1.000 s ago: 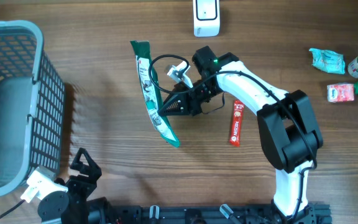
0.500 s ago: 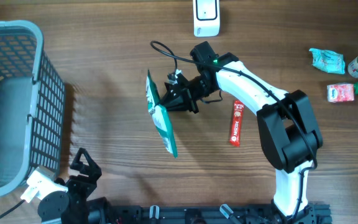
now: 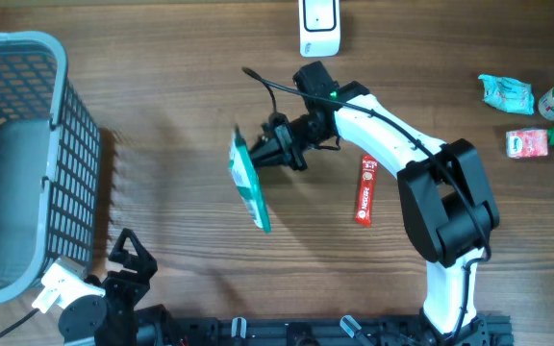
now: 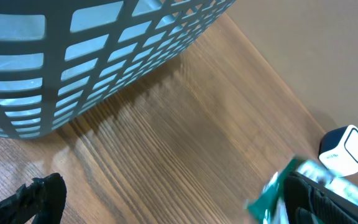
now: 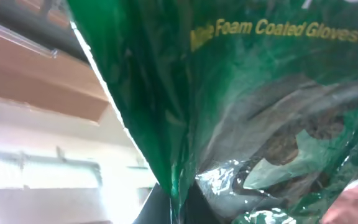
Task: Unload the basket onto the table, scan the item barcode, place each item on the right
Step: 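Lift the glove pack up to the white scanner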
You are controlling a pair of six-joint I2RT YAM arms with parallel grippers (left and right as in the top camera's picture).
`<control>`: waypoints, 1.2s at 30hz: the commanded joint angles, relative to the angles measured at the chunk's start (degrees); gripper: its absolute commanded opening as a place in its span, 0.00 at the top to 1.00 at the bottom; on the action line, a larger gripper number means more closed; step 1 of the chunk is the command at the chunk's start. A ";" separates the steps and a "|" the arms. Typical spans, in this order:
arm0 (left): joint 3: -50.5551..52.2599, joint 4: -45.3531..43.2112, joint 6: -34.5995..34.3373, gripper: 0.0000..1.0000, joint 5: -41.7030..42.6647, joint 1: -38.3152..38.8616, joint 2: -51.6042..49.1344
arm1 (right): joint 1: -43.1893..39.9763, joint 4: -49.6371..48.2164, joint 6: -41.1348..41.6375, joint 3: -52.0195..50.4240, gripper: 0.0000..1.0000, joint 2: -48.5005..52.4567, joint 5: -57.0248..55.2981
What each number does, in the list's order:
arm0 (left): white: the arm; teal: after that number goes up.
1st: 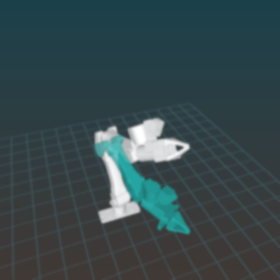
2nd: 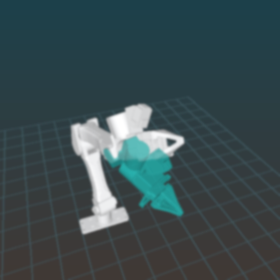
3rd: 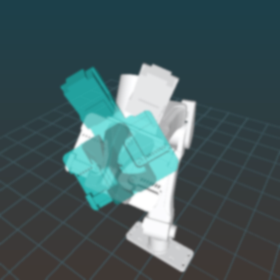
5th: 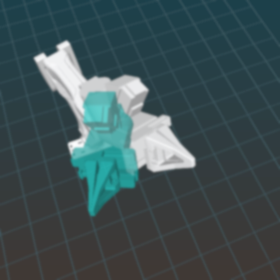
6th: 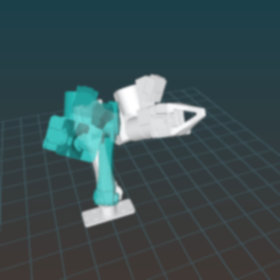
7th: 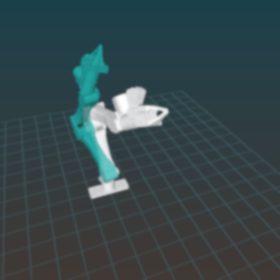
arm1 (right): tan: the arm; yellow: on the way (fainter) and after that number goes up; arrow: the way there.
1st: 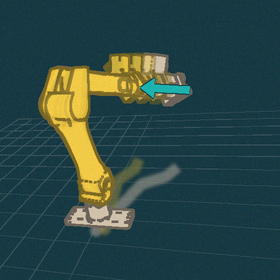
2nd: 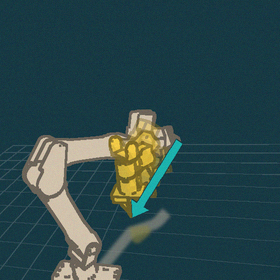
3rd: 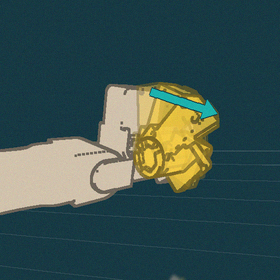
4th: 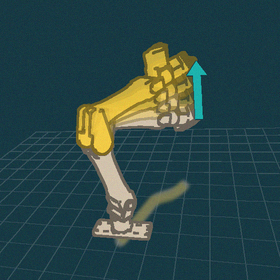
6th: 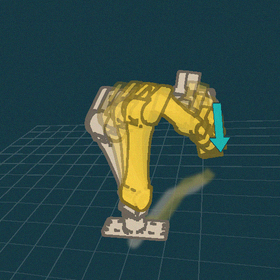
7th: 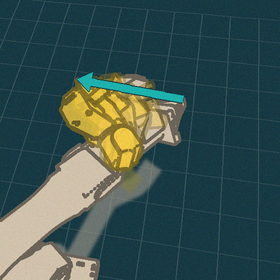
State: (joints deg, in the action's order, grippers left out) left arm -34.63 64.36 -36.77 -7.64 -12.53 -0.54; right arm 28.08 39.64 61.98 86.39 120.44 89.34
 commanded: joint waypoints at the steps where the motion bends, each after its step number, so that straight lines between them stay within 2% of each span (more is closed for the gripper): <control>1: 0.09 -0.04 -0.35 0.00 -0.74 -0.11 0.15 | 0.02 -7.58 -16.22 0.66 0.96 -0.66 3.67; 3: 0.09 -0.04 -0.35 0.00 -0.74 -0.11 0.15 | 0.11 -8.76 -26.25 0.66 0.95 -1.55 3.67; 5: 0.09 -0.04 -0.35 0.00 -0.74 -0.11 0.15 | 0.35 -5.03 -40.09 0.61 0.96 -3.39 2.34; 6: 0.09 -0.04 -0.37 0.00 -0.74 -0.11 0.15 | 0.35 -3.61 -43.47 0.61 0.95 -4.09 -0.17; 8: 0.09 -0.04 -0.35 0.00 -0.74 -0.11 0.15 | 0.39 1.90 -49.09 0.61 0.95 -6.08 -15.87; 11: 0.09 -0.04 -0.37 0.00 -0.74 -0.11 0.15 | 2.45 12.57 -50.31 0.61 0.95 -8.81 -47.98; 12: 0.09 -0.04 -0.37 0.00 -0.74 -0.11 0.15 | 3.48 14.64 -51.23 0.61 0.95 -9.40 -52.68; 15: 0.09 -0.04 -0.35 0.00 -0.74 -0.11 0.15 | 6.34 17.77 -56.02 0.61 0.95 -10.82 -53.55; 21: 0.09 -0.04 -0.35 0.00 -0.74 -0.11 0.15 | 9.07 18.34 -56.52 0.61 0.95 -14.95 -54.05; 23: 0.09 -0.04 -0.37 0.00 -0.74 -0.11 0.15 | 9.27 18.23 -54.66 0.61 0.95 -17.05 -59.36; 28: 0.09 -0.04 -0.35 0.00 -0.74 -0.11 0.15 | 9.84 17.73 -46.60 0.61 0.95 -21.90 -83.08; 30: 0.09 -0.04 -0.35 0.00 -0.74 -0.11 0.15 | 9.97 14.58 -47.78 0.61 0.95 -22.97 -89.92; 33: 0.09 -0.04 -0.35 0.00 -0.74 -0.11 0.15 | 9.97 9.51 -54.86 0.61 0.95 -23.02 -89.66; 36: 0.09 -0.04 -0.35 0.00 -0.74 -0.11 0.15 | 9.94 6.78 -55.39 0.61 0.96 -23.02 -89.35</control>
State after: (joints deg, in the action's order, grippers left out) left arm -34.65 64.34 -36.77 -7.62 -12.53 -0.54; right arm 37.69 48.49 9.91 86.52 98.10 4.84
